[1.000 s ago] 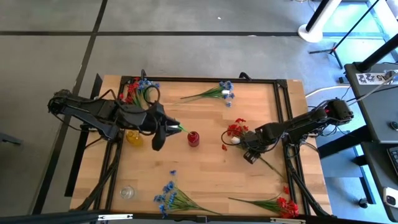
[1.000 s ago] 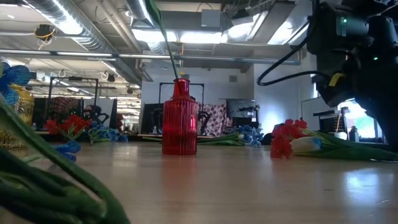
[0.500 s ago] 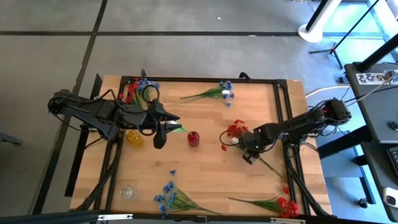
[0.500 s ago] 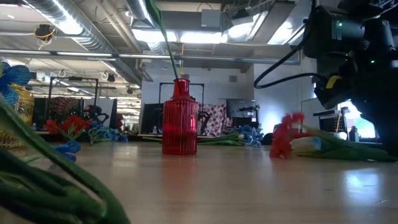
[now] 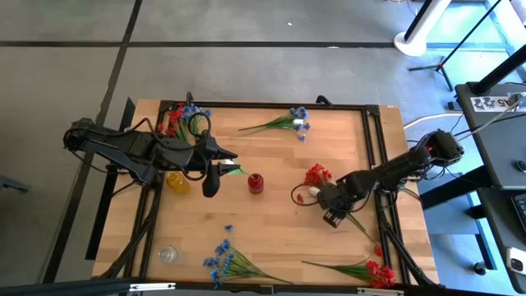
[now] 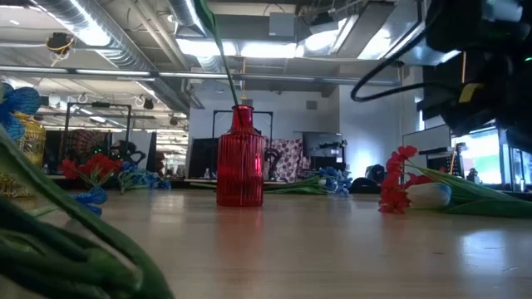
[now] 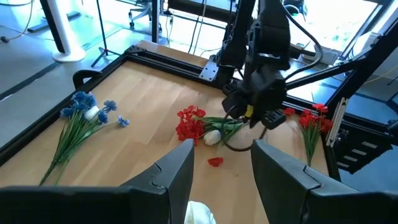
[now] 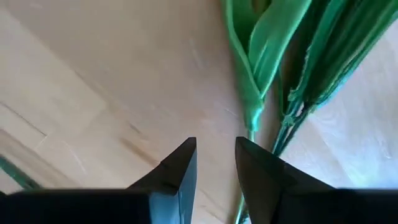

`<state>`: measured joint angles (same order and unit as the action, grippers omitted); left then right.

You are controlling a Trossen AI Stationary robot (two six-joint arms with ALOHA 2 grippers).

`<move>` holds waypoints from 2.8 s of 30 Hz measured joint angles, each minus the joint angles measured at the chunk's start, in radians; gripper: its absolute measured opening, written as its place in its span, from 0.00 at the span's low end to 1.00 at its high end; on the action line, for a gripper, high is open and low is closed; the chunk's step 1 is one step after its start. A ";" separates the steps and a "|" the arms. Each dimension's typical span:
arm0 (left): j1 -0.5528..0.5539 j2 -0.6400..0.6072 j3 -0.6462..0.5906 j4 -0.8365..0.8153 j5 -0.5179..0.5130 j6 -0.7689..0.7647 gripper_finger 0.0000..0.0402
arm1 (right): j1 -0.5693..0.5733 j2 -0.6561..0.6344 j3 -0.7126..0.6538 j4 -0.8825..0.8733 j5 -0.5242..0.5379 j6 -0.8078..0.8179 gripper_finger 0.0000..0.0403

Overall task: Sort flowers into vase by color
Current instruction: Put the bottom white flower into the red vase

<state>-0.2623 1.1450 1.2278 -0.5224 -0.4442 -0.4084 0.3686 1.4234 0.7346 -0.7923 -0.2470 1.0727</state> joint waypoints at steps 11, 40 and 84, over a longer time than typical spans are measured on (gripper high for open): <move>0.000 0.000 0.000 0.000 0.000 0.000 0.39 | 0.024 0.001 -0.070 0.055 0.082 0.044 0.27; 0.011 -0.231 0.002 0.018 -0.113 0.079 0.39 | -0.111 -0.057 0.199 0.125 -0.278 0.036 0.02; 0.076 -0.248 0.000 -0.255 0.060 -0.036 0.38 | -0.264 0.085 0.370 0.953 0.445 -1.025 0.18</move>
<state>-0.1867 0.8970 1.2278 -0.7770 -0.3839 -0.4439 0.1047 1.5082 1.1049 0.1604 0.1982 0.0472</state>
